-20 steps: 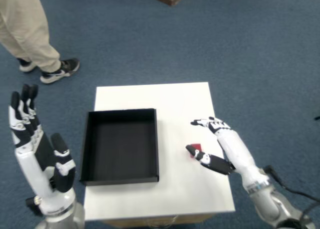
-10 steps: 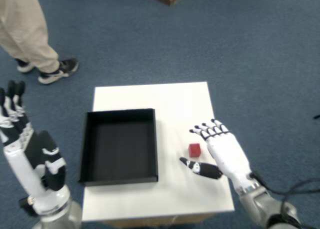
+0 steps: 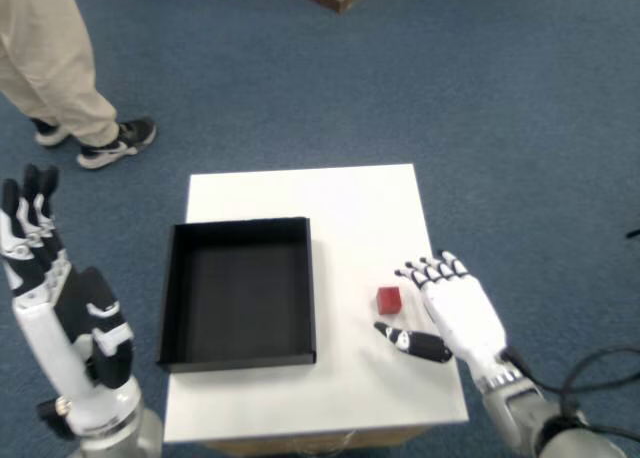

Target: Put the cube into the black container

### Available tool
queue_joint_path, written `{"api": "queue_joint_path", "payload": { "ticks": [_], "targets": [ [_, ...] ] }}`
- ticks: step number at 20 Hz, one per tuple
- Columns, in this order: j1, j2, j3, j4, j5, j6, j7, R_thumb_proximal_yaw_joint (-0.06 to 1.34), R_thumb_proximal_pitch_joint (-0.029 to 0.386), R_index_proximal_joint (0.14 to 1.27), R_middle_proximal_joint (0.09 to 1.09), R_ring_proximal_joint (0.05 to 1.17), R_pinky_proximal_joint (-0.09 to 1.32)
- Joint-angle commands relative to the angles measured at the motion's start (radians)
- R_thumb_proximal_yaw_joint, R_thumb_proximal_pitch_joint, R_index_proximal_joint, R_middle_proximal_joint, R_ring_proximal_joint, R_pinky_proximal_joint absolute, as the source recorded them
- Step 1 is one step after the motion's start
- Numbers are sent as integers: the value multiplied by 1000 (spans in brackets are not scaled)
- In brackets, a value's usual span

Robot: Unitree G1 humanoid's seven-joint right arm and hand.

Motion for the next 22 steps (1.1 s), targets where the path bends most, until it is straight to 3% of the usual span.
{"api": "queue_joint_path", "payload": {
  "ticks": [1,7,22],
  "targets": [
    [-66,-32,-1,-7,14,30,-23,427,-17,406,319,300,168],
    [-85,-71,-20,-66,38,89,42,432,-15,393,315,295,159],
    [-123,-72,-51,-102,81,159,186,468,-15,391,293,281,159]
  ]
}}
